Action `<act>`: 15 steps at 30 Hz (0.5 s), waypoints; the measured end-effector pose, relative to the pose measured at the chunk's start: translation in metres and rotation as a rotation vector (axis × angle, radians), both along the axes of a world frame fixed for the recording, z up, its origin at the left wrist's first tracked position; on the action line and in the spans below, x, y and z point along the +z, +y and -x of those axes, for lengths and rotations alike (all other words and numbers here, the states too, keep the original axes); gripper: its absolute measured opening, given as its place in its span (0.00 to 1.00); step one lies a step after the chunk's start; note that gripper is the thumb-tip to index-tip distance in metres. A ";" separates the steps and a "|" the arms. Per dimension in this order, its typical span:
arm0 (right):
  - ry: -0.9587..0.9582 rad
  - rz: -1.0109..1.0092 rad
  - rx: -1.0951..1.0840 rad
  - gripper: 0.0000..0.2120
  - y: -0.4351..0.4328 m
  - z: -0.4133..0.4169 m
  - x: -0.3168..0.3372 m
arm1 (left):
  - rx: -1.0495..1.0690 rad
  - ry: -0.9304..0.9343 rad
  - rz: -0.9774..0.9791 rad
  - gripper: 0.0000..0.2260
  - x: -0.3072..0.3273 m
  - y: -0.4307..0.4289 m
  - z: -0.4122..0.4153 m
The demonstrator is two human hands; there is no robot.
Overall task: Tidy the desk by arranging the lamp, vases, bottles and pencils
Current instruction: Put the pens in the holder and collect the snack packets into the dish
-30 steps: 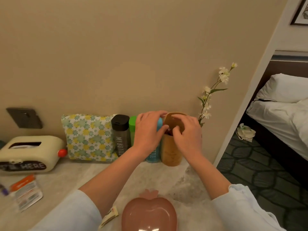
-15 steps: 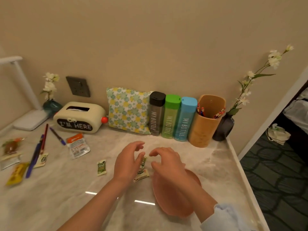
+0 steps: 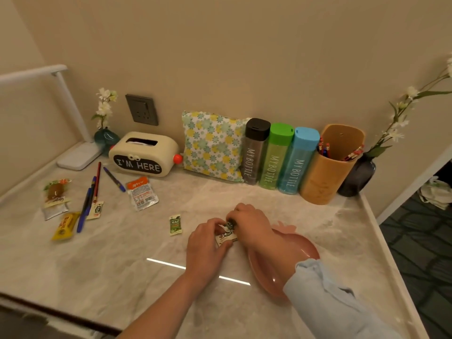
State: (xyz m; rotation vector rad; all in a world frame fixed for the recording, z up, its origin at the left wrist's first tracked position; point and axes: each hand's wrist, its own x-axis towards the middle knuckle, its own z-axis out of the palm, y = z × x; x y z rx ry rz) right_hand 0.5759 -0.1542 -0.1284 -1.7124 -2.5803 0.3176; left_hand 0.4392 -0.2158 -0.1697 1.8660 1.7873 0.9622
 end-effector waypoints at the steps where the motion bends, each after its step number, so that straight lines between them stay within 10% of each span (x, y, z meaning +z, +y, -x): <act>1: 0.001 -0.017 -0.021 0.15 0.001 0.000 0.000 | -0.007 -0.013 0.013 0.20 0.000 0.001 0.000; 15: 0.665 -0.348 -0.518 0.07 -0.056 -0.068 0.004 | -0.145 -0.392 -0.037 0.12 0.024 -0.009 -0.055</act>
